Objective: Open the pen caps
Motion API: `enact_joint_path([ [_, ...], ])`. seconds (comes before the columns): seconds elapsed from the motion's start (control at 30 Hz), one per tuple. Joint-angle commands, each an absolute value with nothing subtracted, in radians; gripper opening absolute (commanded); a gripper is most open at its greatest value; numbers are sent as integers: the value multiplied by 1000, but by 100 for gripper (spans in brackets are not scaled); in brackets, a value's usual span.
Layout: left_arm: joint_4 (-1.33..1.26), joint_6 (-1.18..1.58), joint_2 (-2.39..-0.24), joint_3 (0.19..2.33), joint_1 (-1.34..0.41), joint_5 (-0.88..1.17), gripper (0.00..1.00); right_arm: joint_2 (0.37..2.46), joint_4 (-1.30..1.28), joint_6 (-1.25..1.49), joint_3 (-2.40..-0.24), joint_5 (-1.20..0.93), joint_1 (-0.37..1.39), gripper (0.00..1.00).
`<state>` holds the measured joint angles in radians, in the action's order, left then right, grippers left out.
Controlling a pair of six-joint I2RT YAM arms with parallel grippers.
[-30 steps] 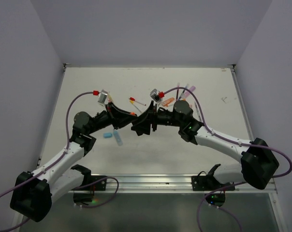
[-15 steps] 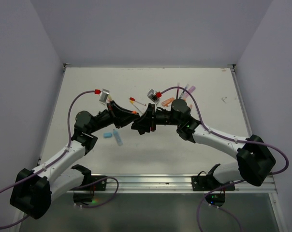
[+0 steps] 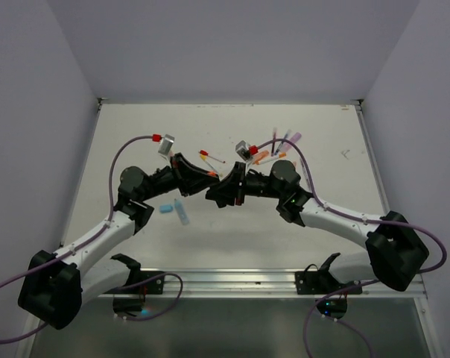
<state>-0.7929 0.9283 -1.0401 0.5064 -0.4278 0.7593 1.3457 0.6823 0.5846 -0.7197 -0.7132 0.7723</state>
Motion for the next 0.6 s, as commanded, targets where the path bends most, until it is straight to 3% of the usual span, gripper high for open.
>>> enact_joint_path([
  [0.0,-999,928,-1046,650,-391,575,0,1318,617,568,-638,-815,793,0],
  [0.4,-1095,925,-1085,729,-384,459,0,1353,687,588,-532,-807,824,0],
  [0.57,-938,898,-1078,741,-383,472,0,1341,678,589,-514,-761,824,0],
])
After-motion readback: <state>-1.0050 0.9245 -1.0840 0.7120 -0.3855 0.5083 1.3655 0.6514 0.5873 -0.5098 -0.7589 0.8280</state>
